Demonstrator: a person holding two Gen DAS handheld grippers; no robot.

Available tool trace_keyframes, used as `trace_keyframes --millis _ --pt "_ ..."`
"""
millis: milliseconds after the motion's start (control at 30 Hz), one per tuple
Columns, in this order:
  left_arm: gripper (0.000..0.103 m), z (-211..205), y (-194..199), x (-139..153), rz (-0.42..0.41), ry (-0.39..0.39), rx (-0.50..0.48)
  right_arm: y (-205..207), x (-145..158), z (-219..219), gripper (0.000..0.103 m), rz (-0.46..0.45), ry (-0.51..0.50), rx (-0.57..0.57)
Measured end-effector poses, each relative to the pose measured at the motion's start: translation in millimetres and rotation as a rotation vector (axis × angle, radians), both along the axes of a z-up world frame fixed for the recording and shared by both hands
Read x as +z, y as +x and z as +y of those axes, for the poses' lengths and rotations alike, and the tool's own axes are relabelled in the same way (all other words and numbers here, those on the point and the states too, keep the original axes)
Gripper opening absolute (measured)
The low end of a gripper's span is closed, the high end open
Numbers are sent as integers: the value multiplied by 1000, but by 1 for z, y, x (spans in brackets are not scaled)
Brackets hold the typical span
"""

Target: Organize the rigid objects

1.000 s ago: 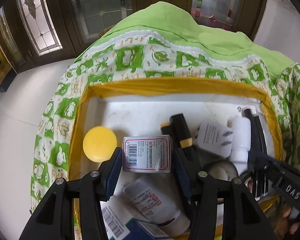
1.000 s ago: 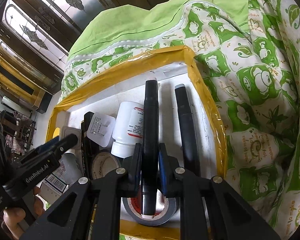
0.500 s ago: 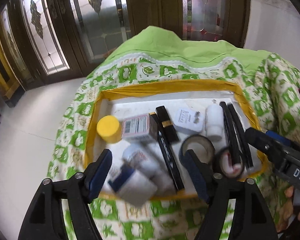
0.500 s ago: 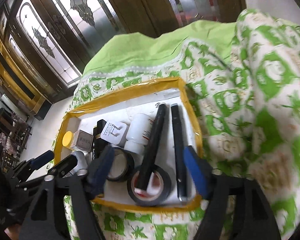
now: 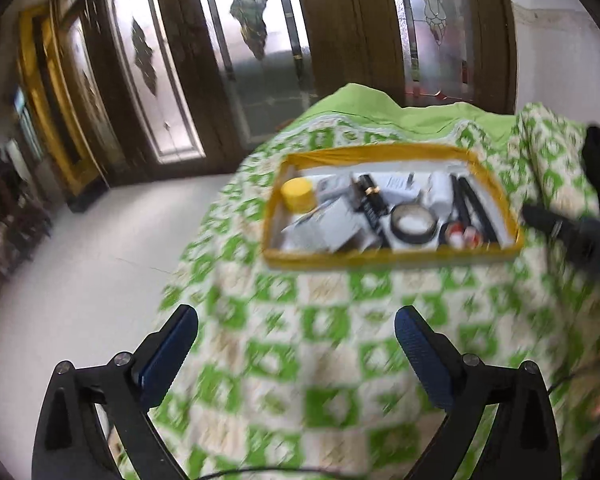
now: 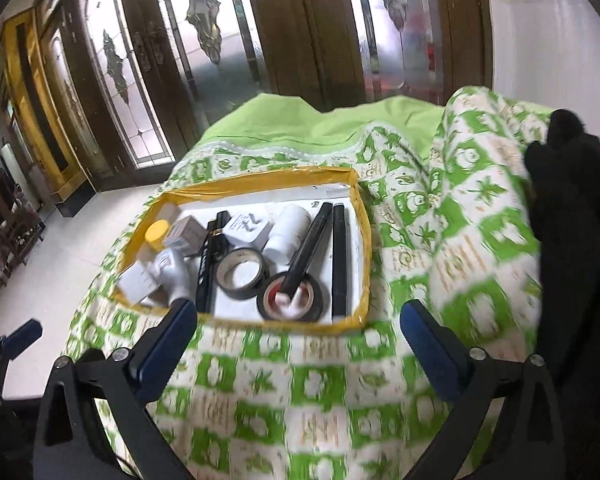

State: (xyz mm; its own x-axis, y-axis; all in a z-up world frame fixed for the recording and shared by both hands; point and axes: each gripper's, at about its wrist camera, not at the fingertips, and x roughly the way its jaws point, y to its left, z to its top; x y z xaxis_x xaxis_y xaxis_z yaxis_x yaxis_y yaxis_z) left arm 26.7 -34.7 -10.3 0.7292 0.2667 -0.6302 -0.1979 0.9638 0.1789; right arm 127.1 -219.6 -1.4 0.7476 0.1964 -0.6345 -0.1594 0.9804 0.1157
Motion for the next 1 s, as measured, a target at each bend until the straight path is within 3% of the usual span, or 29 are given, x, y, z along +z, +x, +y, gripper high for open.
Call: trace_keyframes --millis 67,167,367,500,733,1000 --pt "101 2 -14 -6 -5 2 9 -19 3 -1 102 -40 -26 -20" --pt "102 10 -18 2 -35 -86 -13 -39 2 -1 102 -63 -42 -22" --pt "102 18 -15 -5 -10 -133 5 -60 -8 4 102 -25 -70 -8" --pt "102 11 -20 -3 -19 -132 -32 -72 -9 4 102 -18 -78 -6" --pt "102 0 -29 4 -49 -101 -74 -94 7 2 102 -100 -87 -14" --pt "102 -2 -29 3 -45 -90 -78 -95 3 6 103 -88 -104 -3"
